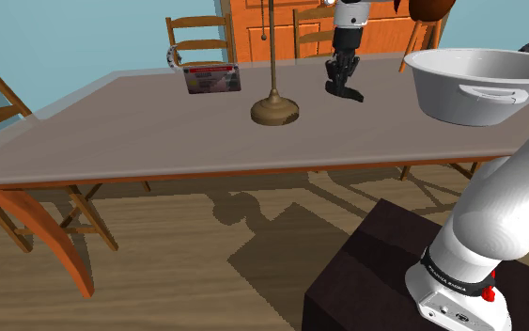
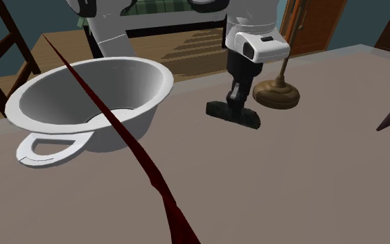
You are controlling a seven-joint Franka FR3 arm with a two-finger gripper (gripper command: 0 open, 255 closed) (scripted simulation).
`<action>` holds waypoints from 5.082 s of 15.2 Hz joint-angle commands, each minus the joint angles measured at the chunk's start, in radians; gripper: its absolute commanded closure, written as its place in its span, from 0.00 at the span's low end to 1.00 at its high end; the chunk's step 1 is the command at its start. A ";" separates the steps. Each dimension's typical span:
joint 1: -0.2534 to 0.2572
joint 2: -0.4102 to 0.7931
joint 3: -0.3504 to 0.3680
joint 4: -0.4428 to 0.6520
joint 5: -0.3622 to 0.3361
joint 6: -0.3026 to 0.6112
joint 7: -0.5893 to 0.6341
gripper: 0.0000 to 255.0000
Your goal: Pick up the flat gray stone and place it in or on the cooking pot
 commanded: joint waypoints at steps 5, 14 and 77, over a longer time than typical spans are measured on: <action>0.003 0.013 0.002 0.098 0.004 -0.085 0.002 1.00; 0.006 0.049 0.000 0.256 0.013 -0.209 0.000 1.00; -0.165 -0.466 -0.203 0.036 -0.263 -0.457 -0.352 1.00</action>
